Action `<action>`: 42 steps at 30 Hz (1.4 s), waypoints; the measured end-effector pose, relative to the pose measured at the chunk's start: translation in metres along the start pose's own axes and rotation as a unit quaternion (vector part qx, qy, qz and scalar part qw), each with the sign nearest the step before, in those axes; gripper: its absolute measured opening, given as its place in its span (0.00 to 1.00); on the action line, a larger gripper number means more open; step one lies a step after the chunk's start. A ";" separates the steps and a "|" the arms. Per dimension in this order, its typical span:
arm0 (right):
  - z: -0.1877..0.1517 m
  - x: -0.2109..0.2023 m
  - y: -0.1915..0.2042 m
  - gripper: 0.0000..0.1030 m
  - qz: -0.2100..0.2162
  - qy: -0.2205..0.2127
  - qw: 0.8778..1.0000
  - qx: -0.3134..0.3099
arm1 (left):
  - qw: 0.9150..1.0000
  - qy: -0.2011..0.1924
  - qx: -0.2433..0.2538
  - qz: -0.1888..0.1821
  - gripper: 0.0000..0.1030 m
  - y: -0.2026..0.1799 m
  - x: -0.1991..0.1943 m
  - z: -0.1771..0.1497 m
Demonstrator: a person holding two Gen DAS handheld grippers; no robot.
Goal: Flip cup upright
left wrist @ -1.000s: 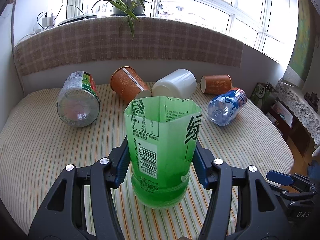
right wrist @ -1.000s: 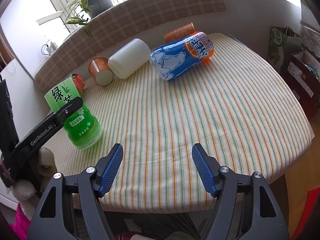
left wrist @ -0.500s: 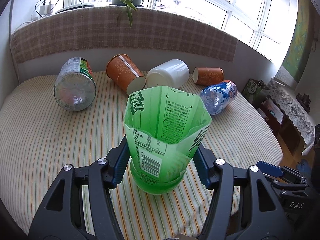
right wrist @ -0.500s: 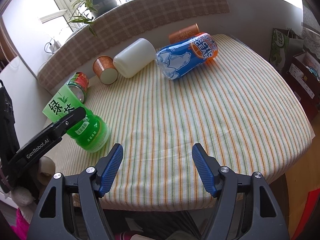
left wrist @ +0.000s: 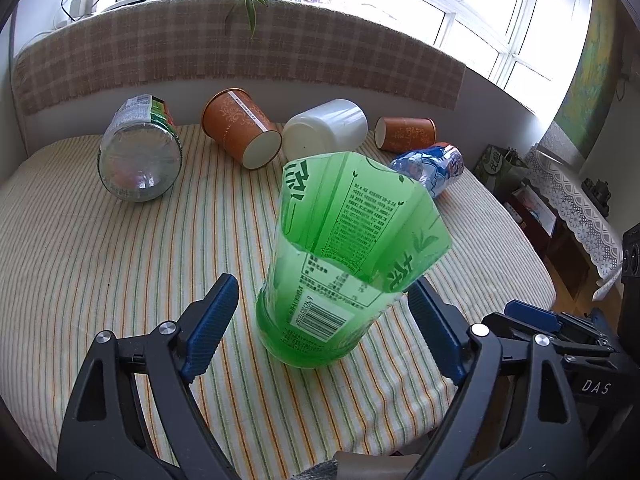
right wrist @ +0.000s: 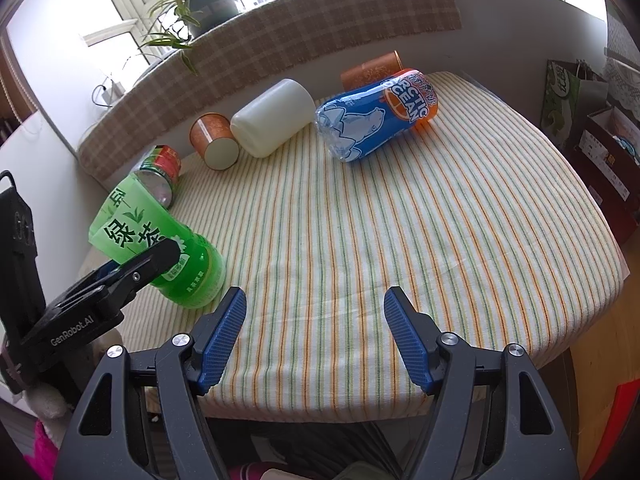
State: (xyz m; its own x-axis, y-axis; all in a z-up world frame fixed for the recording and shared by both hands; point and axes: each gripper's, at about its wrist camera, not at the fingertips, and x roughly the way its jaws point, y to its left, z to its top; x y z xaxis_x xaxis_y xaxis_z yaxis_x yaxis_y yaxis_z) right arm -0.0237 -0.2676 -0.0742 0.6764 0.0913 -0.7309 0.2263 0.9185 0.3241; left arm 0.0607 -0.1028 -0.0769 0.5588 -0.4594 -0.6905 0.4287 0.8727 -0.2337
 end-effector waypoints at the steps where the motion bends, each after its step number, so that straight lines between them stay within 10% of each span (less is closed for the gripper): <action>1: 0.000 -0.001 0.001 0.69 0.001 -0.002 1.000 -0.001 | 1.000 0.001 0.000 0.000 0.88 0.001 0.000 -0.001; 12: 0.008 -0.013 0.020 0.69 -0.003 -0.047 0.998 -0.044 | 0.999 0.004 0.001 0.035 0.88 0.013 -0.023 -0.020; 28: 0.013 -0.046 0.069 0.78 -0.033 -0.171 0.977 -0.127 | 0.973 -0.174 -0.009 0.154 1.00 0.015 -0.125 -0.006; 42: 0.015 -0.047 0.069 0.79 -0.044 -0.185 0.975 -0.111 | 0.967 -0.193 0.005 0.168 1.00 0.004 -0.140 -0.004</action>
State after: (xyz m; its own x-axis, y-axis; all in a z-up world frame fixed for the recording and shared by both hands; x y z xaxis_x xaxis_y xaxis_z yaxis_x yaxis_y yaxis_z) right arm -0.0293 -0.2145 -0.0089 0.8772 -0.0985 -0.4700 0.1645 0.9812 0.1013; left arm -0.0190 -0.0338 0.0161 0.8904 -0.1794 -0.4183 0.1822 0.9827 -0.0337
